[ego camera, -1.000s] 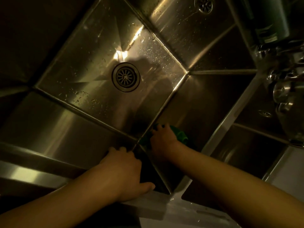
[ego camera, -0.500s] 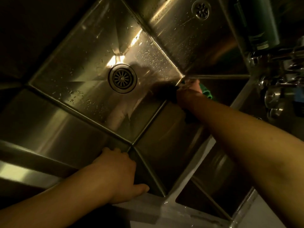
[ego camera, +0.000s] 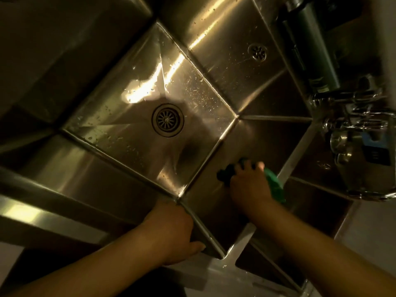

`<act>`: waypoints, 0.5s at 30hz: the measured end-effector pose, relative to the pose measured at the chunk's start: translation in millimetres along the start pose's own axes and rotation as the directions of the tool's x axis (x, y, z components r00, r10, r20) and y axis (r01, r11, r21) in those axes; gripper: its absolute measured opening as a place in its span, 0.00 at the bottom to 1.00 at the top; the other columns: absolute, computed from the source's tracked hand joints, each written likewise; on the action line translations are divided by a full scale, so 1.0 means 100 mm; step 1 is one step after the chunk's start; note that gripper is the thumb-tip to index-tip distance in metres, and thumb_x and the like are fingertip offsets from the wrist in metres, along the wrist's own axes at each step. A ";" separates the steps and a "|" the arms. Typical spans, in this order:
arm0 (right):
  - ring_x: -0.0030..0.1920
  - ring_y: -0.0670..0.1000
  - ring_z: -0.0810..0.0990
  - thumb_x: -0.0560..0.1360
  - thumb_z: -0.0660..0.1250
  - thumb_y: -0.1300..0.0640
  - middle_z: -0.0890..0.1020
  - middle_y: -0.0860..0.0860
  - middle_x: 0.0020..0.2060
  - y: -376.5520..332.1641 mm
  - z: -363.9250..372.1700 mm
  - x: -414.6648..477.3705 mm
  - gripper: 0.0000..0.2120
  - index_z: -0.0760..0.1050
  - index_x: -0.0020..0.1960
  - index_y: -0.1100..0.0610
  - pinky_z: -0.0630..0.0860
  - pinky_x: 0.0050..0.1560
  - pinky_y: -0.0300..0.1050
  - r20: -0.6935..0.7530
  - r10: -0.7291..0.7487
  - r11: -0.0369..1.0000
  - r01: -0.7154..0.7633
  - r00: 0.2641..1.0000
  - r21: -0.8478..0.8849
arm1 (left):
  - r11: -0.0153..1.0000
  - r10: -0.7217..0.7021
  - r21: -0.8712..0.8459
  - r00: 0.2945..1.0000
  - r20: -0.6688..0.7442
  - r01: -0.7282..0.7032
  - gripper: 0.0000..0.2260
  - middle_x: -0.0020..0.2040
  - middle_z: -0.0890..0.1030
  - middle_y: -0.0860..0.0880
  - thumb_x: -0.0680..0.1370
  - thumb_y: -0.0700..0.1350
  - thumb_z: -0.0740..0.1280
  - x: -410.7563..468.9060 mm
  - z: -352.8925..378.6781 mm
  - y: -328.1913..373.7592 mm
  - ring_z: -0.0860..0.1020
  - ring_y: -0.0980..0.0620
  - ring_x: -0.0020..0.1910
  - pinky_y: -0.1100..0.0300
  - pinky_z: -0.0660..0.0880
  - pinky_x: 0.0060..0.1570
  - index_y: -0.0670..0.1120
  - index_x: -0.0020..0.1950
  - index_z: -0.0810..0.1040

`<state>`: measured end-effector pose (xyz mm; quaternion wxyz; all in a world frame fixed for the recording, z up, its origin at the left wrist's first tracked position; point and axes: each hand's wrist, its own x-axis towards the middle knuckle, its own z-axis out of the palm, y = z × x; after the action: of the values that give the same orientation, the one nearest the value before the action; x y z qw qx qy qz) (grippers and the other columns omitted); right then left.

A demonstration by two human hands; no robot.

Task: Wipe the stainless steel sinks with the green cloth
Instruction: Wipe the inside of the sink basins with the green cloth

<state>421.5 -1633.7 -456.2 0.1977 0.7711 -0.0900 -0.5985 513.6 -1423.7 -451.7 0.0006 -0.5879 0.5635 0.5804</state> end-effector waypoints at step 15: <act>0.71 0.60 0.66 0.79 0.64 0.53 0.74 0.52 0.68 0.06 -0.77 0.25 0.16 0.78 0.66 0.50 0.63 0.67 0.61 -0.314 -0.215 0.975 0.222 0.925 -0.014 | 0.947 0.115 0.313 0.831 -0.544 0.074 0.15 0.62 0.76 0.49 0.85 0.57 0.55 -0.16 -1.14 -0.64 0.73 0.46 0.63 0.48 0.68 0.61 0.52 0.65 0.73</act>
<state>502.5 -1633.7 -459.8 0.1332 0.8637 0.0227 -0.4855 638.4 -1464.8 -445.4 -0.0738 -0.7167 0.6322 0.2849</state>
